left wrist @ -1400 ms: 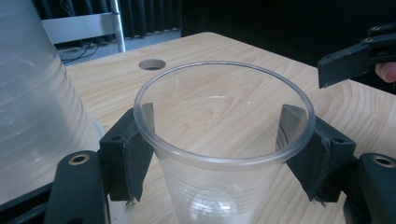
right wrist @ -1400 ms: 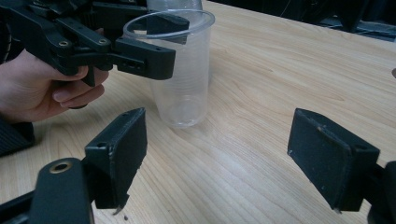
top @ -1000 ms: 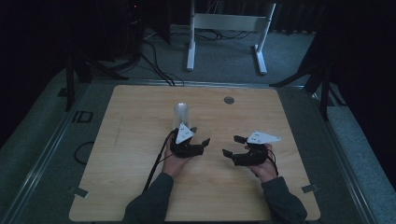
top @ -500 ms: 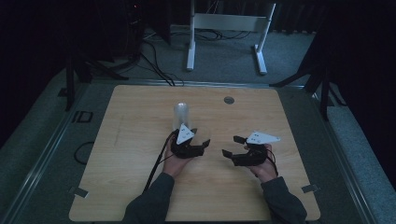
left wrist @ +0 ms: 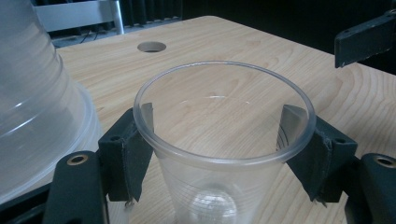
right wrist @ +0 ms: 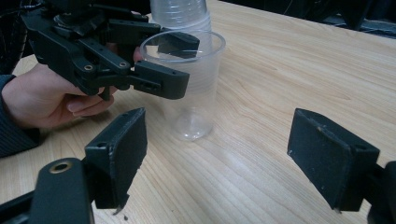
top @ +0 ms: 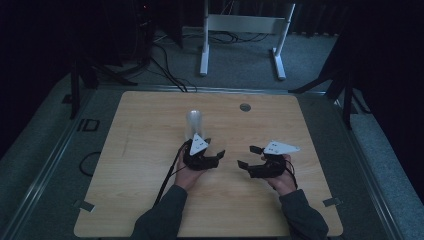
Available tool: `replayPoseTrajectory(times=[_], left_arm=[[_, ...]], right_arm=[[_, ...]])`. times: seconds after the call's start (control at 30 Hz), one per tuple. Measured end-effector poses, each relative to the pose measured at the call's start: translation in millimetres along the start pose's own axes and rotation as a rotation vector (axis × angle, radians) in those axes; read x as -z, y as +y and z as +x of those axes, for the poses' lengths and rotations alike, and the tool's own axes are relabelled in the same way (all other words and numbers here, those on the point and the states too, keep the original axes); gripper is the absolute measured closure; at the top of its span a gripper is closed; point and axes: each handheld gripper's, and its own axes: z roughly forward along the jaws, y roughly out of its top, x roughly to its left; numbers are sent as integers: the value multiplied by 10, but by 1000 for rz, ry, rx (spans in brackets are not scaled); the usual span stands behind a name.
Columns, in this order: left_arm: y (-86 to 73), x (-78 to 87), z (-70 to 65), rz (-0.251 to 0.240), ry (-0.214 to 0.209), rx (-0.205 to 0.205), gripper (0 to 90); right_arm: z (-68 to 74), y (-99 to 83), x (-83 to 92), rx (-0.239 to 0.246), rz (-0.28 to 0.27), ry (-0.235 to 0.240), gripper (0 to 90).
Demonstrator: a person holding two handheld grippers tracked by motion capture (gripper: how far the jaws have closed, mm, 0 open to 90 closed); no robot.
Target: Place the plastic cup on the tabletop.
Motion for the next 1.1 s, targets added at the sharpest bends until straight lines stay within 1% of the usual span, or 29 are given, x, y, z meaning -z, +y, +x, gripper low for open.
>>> replayPoseTrajectory(times=[0.33, 0.5, 0.67, 0.8, 0.83, 0.9, 0.93, 1.07, 1.1], left_arm=[[-19, 1, 2, 6, 1, -8, 274], [-40, -8, -10, 17, -1, -12, 263], [-64, -17, -22, 29, -6, -6, 250], [-69, -24, -26, 50, -2, -4, 201], [-70, -23, -24, 56, -9, 5, 196], [-72, -19, -23, 57, -9, 7, 193], [-74, -16, -20, 57, -14, 16, 193], [-79, -9, -16, 59, -10, 17, 190], [-93, 0, -20, 65, -11, 17, 188]], right_arm=[[-1, -2, -2, 2, 1, 2, 199], [-2, -3, 0, 1, 2, 2, 199], [-2, -4, 1, 1, 2, 2, 198], [-3, -4, 3, 2, 1, 2, 198], [-3, -5, 4, 2, 1, 1, 198], [-4, -7, 3, 1, 1, 1, 199], [-3, -7, 3, 1, 1, 1, 198], [0, -6, 4, 3, 1, 3, 198], [1, -6, 5, 3, 1, 3, 198]])
